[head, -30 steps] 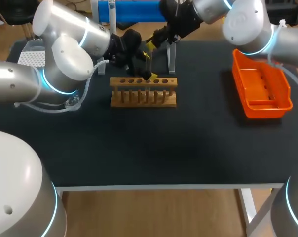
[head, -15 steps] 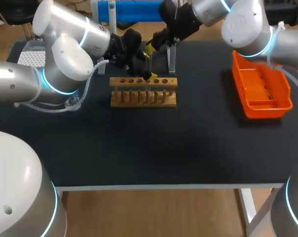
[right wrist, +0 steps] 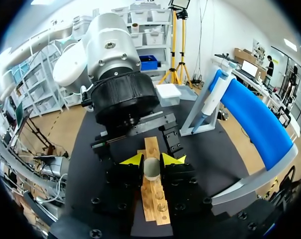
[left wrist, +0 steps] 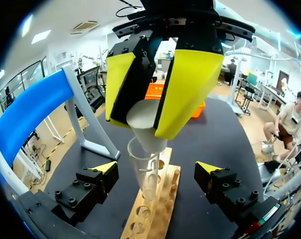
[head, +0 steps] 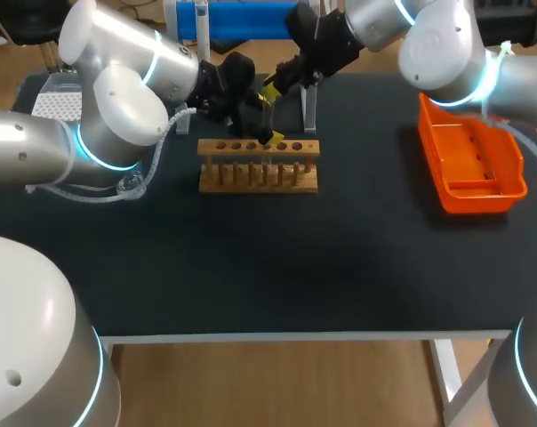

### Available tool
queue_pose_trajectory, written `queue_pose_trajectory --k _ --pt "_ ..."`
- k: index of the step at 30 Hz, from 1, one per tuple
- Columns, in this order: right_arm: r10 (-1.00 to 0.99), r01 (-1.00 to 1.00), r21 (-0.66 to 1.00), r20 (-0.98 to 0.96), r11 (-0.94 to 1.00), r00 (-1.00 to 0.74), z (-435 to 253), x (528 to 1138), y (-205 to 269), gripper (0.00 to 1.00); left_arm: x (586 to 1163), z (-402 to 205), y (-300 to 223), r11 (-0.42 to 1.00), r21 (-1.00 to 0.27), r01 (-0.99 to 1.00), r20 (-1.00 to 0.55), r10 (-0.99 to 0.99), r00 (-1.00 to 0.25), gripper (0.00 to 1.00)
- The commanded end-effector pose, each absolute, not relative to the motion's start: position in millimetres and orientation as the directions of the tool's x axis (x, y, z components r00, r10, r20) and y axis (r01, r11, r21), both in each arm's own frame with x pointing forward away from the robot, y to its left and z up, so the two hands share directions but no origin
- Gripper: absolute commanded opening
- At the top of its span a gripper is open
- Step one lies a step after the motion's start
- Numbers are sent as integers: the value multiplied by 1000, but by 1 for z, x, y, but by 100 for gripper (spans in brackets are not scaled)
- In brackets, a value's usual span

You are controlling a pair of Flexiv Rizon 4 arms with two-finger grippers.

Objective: Invert the test tube, pick up the pipette, mount the tip to pipette, aspirate from beaker and dispense into the tube, eject the tip, return the pipette, and cap with the stopper.

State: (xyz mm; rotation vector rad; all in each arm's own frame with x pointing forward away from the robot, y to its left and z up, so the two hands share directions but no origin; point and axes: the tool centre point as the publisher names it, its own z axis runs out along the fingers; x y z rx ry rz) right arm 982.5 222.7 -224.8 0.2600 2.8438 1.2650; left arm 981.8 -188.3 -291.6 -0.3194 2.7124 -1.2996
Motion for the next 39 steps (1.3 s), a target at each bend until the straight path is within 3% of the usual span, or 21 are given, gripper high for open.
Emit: queue_pose_trajectory --k 1,39 --pt "162 147 739 52 658 -985 -229 982 222 0 982 -291 -188 612 -779 -140 -12 -237 -971 100" --pt "156 143 753 54 642 -986 -221 974 221 0 982 -291 -188 612 -779 -140 -12 -237 -971 100"
